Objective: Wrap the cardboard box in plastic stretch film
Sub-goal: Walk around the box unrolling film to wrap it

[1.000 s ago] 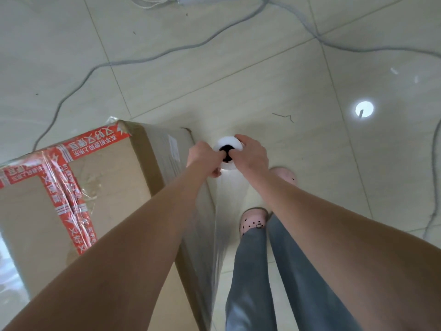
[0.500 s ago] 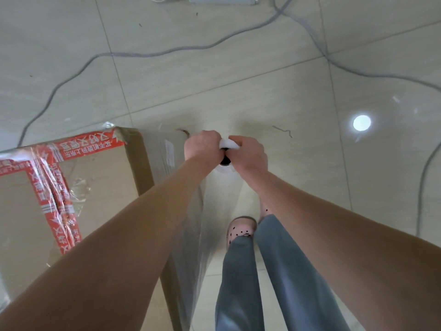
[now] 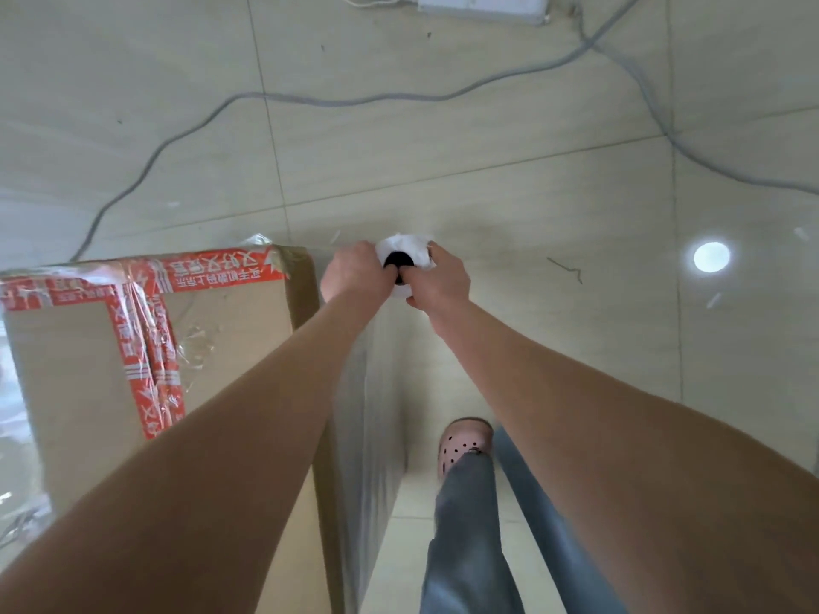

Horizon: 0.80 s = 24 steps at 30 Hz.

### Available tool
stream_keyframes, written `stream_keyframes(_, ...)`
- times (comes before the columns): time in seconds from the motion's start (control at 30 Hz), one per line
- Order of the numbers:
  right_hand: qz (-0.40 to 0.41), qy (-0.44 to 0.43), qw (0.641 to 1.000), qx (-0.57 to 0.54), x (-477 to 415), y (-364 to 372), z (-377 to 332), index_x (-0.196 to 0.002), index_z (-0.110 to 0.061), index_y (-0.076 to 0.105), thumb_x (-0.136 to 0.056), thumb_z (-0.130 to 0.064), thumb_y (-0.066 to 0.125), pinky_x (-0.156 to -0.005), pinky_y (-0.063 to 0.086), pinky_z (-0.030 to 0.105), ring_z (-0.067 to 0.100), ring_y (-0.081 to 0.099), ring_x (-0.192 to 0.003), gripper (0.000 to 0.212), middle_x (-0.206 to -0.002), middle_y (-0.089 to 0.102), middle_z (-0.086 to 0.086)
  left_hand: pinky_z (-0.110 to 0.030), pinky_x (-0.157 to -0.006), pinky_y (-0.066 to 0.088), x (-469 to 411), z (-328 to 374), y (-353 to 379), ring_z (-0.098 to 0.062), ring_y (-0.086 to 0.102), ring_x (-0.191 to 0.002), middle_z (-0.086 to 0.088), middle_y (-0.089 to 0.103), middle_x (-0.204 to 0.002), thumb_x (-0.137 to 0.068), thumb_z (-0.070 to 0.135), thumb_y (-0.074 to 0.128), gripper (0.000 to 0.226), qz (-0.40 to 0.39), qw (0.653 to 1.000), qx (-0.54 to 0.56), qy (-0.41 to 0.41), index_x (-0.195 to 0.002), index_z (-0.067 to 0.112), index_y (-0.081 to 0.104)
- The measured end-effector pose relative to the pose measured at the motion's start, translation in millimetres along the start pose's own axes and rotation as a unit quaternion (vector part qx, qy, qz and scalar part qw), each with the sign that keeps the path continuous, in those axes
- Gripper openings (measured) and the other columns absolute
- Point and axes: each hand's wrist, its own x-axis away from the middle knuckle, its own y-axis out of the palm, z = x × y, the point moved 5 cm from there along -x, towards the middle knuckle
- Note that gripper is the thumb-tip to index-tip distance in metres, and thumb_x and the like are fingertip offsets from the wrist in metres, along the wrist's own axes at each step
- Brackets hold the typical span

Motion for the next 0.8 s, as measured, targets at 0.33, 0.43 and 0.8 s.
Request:
stream_keyframes(0.33, 0.015, 0.031, 0.999, 0.042, 0, 14, -5, -0.102, -0.009, 0.062, -0.082, -0.008, 0.055, -0.079, 0.054, 0.049, 0.032, 0.065, -0.088, 0.021, -0.087, 0.066, 0.008, -0.041, -0.074, 0.050, -11, 23, -13, -0.035, 0.059, -0.102, -0.011, 0.056, -0.112, -0.087, 0.006, 0.051, 0.036, -0.015, 0.964, -0.142, 0.223, -0.122, 0.014, 0.050)
stream_keyframes(0.43, 0.038, 0.022, 0.996, 0.076, -3, 17, -10, -0.104, -0.010, 0.062, -0.080, -0.006, 0.052, -0.083, 0.052, 0.046, 0.033, 0.063, -0.094, 0.027, -0.100, 0.068, 0.013, -0.039, -0.079, 0.051, -26, 29, -14, -0.032, 0.060, -0.102, -0.011, 0.060, -0.108, -0.087, 0.006, 0.048, 0.028, -0.049, 0.952, -0.192, 0.233, -0.112, 0.014, 0.057)
stream_keyframes(0.8, 0.078, 0.014, 0.995, 0.062, -27, 37, -62, -0.132, -0.025, 0.049, -0.079, -0.018, 0.062, -0.051, 0.033, 0.006, 0.010, 0.050, -0.087, 0.055, -0.125, 0.058, 0.001, -0.025, -0.055, 0.042, -78, -7, -54, -0.023, 0.057, -0.069, -0.002, 0.052, -0.074, -0.079, 0.021, 0.064, 0.019, -0.080, 0.994, -0.061, 0.050, -0.073, 0.009, 0.050)
